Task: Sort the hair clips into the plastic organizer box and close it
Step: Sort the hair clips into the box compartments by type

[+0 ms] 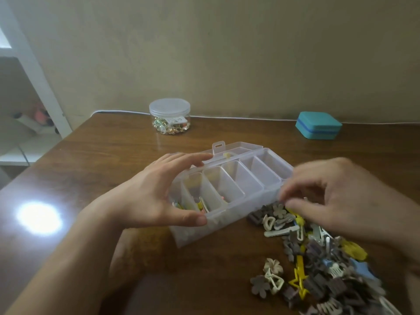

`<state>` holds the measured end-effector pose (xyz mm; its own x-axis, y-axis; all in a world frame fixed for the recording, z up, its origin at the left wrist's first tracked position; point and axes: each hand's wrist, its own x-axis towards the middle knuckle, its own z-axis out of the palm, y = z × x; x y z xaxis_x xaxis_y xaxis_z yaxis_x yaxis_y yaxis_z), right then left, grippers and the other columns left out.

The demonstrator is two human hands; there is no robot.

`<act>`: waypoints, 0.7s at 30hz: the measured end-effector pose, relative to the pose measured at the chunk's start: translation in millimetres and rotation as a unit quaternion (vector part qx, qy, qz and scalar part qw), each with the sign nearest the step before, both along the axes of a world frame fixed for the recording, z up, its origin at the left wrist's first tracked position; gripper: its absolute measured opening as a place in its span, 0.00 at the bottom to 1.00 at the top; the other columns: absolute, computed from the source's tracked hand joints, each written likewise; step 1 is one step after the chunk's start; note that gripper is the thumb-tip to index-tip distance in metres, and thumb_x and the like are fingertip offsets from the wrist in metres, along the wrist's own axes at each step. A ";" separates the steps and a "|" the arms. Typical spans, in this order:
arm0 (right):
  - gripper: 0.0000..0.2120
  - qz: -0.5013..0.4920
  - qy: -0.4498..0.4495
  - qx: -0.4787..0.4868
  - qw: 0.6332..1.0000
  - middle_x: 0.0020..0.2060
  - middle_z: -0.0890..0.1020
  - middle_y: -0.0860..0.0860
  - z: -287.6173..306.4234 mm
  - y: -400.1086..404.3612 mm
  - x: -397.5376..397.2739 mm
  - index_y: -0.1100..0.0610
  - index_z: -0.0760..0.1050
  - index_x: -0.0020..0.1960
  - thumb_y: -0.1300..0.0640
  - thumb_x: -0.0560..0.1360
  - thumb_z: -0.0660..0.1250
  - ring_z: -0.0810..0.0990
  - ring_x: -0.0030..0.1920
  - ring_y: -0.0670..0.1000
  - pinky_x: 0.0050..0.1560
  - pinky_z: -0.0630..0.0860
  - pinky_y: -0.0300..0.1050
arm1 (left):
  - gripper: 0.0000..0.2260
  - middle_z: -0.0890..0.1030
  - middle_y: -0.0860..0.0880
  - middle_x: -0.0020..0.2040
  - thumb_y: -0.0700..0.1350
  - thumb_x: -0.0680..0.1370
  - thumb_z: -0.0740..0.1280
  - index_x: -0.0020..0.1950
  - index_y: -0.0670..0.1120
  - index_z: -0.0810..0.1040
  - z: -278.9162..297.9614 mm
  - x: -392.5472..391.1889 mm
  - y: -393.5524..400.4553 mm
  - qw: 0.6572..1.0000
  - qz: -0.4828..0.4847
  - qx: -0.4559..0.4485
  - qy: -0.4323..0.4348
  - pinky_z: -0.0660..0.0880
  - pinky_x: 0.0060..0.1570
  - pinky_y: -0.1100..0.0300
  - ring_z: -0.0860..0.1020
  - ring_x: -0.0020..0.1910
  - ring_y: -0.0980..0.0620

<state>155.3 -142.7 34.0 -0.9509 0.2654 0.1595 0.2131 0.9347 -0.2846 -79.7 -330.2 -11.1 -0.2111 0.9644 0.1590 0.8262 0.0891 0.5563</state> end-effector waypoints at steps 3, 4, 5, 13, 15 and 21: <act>0.03 -0.054 -0.160 0.089 0.982 0.40 0.79 0.37 -6.4 1.1 7.1 0.33 0.76 0.45 0.42 0.74 0.65 0.77 0.43 0.40 0.44 0.77 0.39 | 0.43 0.68 0.69 0.66 0.72 0.60 0.70 0.73 0.68 0.60 0.0 0.0 0.2 1.000 -0.002 0.002 -0.001 0.64 0.70 0.53 0.64 0.70 0.63; 0.05 -0.068 -0.184 0.094 0.976 0.42 0.78 0.38 -8.5 0.9 6.1 0.34 0.76 0.48 0.43 0.74 0.65 0.77 0.45 0.40 0.46 0.77 0.41 | 0.43 0.68 0.69 0.65 0.72 0.60 0.70 0.73 0.68 0.60 0.2 0.1 0.4 1.000 -0.003 0.001 -0.003 0.65 0.70 0.53 0.64 0.70 0.63; 0.06 -0.079 -0.197 0.096 0.973 0.42 0.78 0.38 -10.2 1.9 5.0 0.35 0.77 0.51 0.44 0.75 0.65 0.76 0.45 0.40 0.47 0.77 0.41 | 0.43 0.68 0.70 0.65 0.72 0.60 0.70 0.73 0.68 0.60 0.3 0.3 0.5 1.000 -0.003 0.001 -0.005 0.65 0.70 0.53 0.64 0.70 0.63; 0.09 -0.085 -0.229 0.122 0.962 0.38 0.72 0.41 -19.1 -1.6 -7.3 0.39 0.78 0.54 0.42 0.75 0.65 0.73 0.42 0.43 0.36 0.68 0.39 | 0.42 0.67 0.71 0.65 0.72 0.60 0.71 0.72 0.70 0.59 1.0 0.7 0.5 1.000 -0.006 -0.006 -0.017 0.65 0.70 0.53 0.64 0.70 0.64; 0.09 -0.084 -0.228 0.133 0.961 0.40 0.74 0.40 -19.9 -3.7 -8.9 0.40 0.79 0.53 0.42 0.75 0.66 0.74 0.43 0.45 0.38 0.68 0.41 | 0.42 0.67 0.72 0.65 0.71 0.60 0.71 0.72 0.71 0.59 1.2 0.6 0.6 1.000 -0.006 -0.008 -0.018 0.65 0.69 0.53 0.64 0.69 0.64; 0.08 -0.054 -0.203 0.149 0.966 0.46 0.77 0.40 -28.2 -2.8 -7.8 0.40 0.79 0.52 0.43 0.75 0.65 0.77 0.48 0.46 0.42 0.72 0.41 | 0.42 0.69 0.69 0.65 0.72 0.60 0.71 0.72 0.69 0.60 -0.1 0.2 0.1 1.000 -0.007 -0.004 -0.017 0.66 0.70 0.52 0.65 0.70 0.62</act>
